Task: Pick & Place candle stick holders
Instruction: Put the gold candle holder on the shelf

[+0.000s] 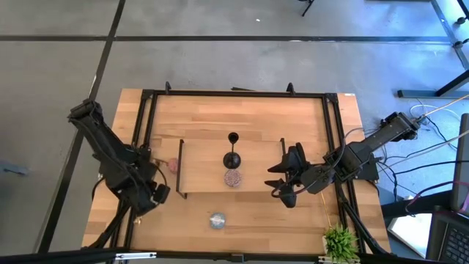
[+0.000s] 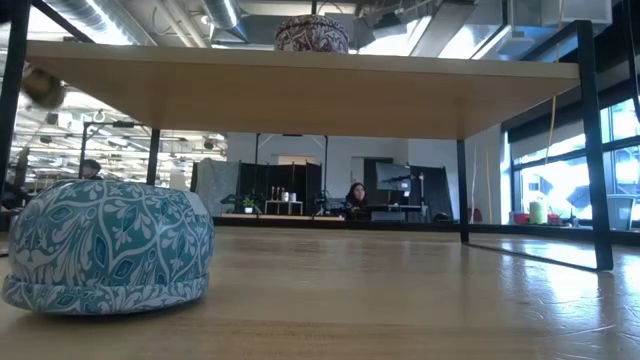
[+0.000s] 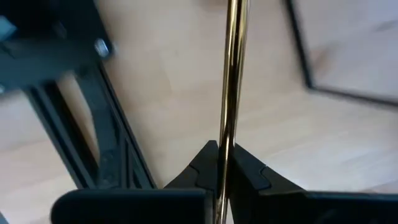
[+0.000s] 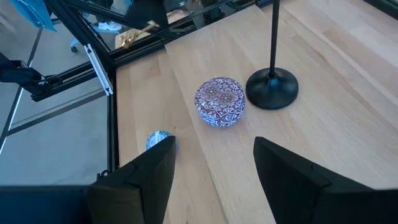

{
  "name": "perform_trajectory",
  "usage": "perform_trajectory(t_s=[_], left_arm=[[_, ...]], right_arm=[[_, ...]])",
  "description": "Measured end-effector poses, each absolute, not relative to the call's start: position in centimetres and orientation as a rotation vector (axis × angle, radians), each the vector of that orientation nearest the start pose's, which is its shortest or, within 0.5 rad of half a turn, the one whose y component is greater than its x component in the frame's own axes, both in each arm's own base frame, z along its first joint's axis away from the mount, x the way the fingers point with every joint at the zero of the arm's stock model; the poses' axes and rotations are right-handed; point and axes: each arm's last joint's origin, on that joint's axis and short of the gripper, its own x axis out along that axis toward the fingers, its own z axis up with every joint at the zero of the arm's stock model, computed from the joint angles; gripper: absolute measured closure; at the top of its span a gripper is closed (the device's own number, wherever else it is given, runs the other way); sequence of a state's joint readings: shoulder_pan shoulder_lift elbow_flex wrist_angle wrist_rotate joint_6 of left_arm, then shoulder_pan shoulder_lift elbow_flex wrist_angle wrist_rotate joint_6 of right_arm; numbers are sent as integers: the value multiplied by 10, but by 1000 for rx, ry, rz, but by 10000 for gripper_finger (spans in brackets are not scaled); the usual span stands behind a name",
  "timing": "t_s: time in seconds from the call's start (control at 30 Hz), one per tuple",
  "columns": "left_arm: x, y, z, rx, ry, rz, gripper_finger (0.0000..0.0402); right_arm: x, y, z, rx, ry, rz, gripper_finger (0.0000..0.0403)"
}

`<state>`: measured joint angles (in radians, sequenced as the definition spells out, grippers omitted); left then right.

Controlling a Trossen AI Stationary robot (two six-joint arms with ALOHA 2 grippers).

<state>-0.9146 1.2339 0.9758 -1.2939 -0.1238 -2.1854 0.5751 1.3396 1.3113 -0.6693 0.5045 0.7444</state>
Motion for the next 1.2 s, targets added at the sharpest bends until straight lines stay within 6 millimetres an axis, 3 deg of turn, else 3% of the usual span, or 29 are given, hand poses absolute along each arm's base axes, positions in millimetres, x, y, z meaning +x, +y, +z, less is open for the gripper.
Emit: perform_trajectory(t_s=[0.23,0.53,1.2], left_arm=[[115,-132,305,-880,1005,986,392],[129,-118,326,-881,675,920,392],[139,-113,392,-778,96,706,392]], right_arm=[[240,139,354,369,585,-150,183],[240,140,354,382,586,-149,183],[244,143,359,455,547,-99,183]])
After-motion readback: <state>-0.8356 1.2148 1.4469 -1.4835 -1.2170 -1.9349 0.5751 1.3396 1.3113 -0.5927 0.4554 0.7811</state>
